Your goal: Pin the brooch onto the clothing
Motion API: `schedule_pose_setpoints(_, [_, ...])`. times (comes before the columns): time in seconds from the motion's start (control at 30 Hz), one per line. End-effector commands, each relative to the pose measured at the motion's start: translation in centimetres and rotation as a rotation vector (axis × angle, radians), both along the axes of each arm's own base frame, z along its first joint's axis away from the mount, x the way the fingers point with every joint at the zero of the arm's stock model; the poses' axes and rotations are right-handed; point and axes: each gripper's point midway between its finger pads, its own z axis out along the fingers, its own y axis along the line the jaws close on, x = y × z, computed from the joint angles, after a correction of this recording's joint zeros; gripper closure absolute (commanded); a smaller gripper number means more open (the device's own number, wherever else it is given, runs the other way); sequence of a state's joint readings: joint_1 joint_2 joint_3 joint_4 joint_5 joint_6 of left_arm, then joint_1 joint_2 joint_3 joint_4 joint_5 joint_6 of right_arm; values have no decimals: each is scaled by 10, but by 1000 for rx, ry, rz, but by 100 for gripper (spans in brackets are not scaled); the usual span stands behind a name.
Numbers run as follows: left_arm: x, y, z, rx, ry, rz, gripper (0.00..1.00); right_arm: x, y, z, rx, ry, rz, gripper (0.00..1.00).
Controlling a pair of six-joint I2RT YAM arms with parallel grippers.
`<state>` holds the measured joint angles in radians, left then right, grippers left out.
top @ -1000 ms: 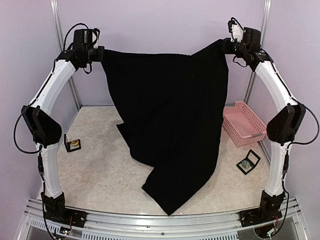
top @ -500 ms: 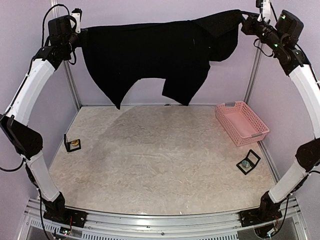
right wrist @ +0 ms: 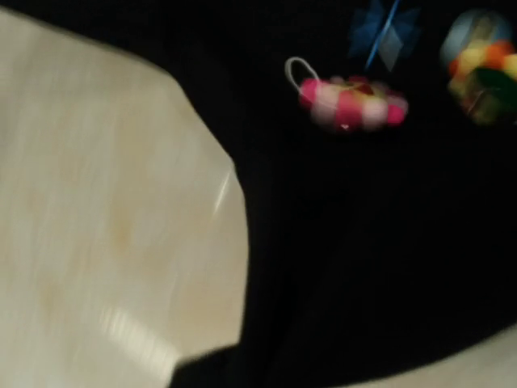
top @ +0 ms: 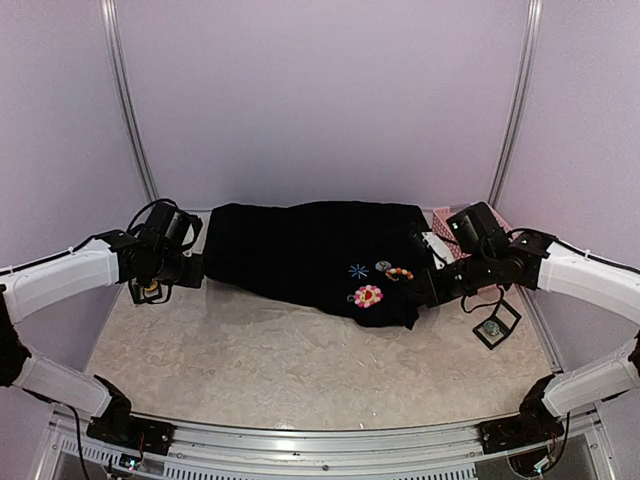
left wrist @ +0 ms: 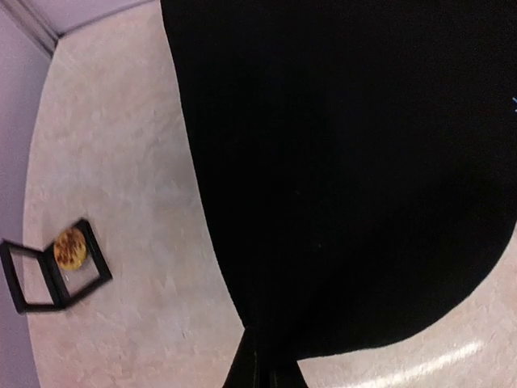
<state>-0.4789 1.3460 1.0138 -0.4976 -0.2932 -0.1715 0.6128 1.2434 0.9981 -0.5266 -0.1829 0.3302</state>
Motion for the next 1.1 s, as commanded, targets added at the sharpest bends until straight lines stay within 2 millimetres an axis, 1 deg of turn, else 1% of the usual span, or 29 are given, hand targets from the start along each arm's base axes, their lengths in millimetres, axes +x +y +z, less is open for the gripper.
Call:
schedule_pose_setpoints(0.0, [-49,2,-30,-204,99,90,100,-78,1,-49,-48,312,16,100])
schedule_pose_setpoints(0.07, [-65,8,-36,-240,111,152,100,-105,-1,-69,-86,418,32,100])
schedule_pose_setpoints(0.1, [-71,4,-38,-270,122,145,100,-114,-5,-74,-101,459,26,100])
schedule_pose_setpoints(0.13, [-76,0,-36,-307,124,138,100,-120,-8,-76,-116,484,21,100])
schedule_pose_setpoints(0.2, [-83,4,-36,-329,135,172,100,-132,-15,-74,-133,521,13,100])
schedule_pose_setpoints(0.3, [-95,16,-38,-329,134,230,100,-149,-22,-70,-124,573,28,100])
schedule_pose_setpoints(0.33, [-98,19,-35,-333,124,249,100,-155,-23,-70,-118,594,37,100])
schedule_pose_setpoints(0.4, [-104,21,-21,-354,88,272,100,-167,-25,-72,-114,635,54,100])
schedule_pose_setpoints(0.5, [-114,25,-17,-393,90,312,100,-186,-29,-78,-130,707,82,100])
schedule_pose_setpoints(0.6, [-128,31,-12,-388,89,358,100,-205,-29,-82,-130,776,135,100])
schedule_pose_setpoints(0.63, [-133,32,-12,-387,91,370,96,-212,-28,-82,-121,801,158,100])
schedule_pose_setpoints(0.67, [-138,34,-11,-395,88,381,87,-217,-28,-80,-116,817,180,100])
schedule_pose_setpoints(0.7, [-144,35,-8,-412,81,386,73,-222,-27,-76,-107,829,203,96])
schedule_pose_setpoints(0.73, [-148,36,-7,-424,80,392,60,-224,-24,-69,-88,829,231,87])
schedule_pose_setpoints(0.77, [-151,35,-2,-445,65,390,53,-225,-21,-60,-63,818,258,77])
schedule_pose_setpoints(0.8, [-151,35,6,-464,40,386,48,-224,-16,-49,-34,797,284,69])
schedule_pose_setpoints(0.83, [-151,36,21,-492,-7,373,44,-220,-11,-37,-7,767,305,62])
schedule_pose_setpoints(0.87, [-148,37,38,-507,-65,355,43,-213,-5,-24,9,717,315,48])
schedule_pose_setpoints(0.9, [-143,39,54,-506,-120,337,43,-200,-1,-11,9,652,306,43])
schedule_pose_setpoints(0.97, [-130,37,78,-469,-203,300,43,-169,6,13,-14,515,264,40])
schedule_pose_setpoints(1.0, [-122,31,84,-436,-221,268,44,-150,7,23,-37,449,222,38])
schedule_pose_setpoints(1.03, [-113,25,89,-417,-238,246,43,-124,5,31,-78,364,150,37])
schedule_pose_setpoints(1.07, [-95,15,89,-381,-241,211,44,-99,3,36,-115,283,84,36])
